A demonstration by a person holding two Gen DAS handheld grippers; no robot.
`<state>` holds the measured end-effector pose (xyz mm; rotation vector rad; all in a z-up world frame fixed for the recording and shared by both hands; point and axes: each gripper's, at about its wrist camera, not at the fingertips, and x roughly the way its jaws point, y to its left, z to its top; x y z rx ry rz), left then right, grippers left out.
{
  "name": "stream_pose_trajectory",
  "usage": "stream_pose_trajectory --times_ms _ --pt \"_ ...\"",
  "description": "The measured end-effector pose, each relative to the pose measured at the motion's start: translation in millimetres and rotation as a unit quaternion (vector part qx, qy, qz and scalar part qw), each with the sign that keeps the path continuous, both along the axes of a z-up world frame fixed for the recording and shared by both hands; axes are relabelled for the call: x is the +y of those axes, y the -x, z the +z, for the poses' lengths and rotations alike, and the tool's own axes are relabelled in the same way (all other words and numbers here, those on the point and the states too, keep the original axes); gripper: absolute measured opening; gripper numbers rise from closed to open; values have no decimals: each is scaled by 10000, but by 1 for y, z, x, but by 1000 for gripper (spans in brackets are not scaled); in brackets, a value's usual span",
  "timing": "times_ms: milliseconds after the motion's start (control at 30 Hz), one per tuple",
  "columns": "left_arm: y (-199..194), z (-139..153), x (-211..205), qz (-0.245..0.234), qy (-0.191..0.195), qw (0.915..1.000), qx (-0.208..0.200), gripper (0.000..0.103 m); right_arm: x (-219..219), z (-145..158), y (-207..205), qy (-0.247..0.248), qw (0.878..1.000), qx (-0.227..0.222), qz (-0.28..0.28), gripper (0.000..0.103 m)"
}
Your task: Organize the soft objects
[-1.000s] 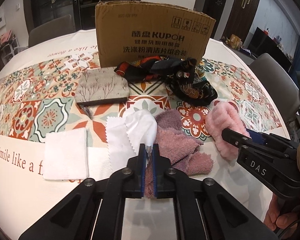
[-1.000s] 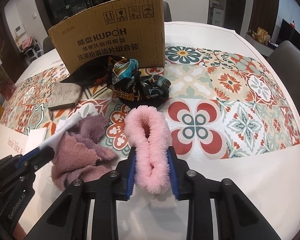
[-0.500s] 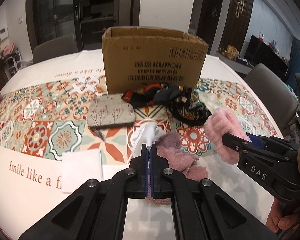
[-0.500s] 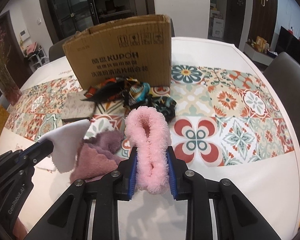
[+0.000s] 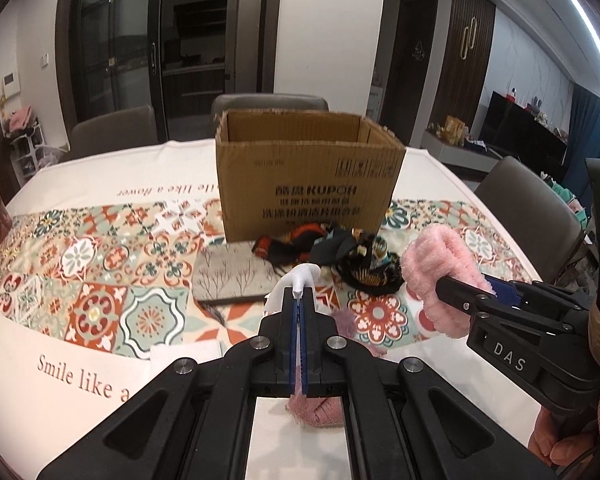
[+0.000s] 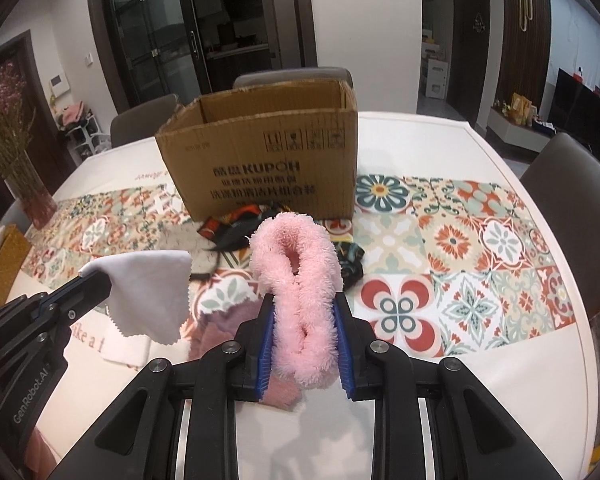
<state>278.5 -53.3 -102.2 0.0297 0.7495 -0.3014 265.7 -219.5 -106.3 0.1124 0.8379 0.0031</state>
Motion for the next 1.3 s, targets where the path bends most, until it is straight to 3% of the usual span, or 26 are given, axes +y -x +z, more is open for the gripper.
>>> stream_pose_trajectory --times_ms 667,1300 --pt "-9 59 8 -39 142 9961 -871 3 4 54 -11 34 9973 -726 -39 28" --pt "-37 106 9 -26 303 9860 -1639 3 6 95 -45 61 9900 -1408 -37 28"
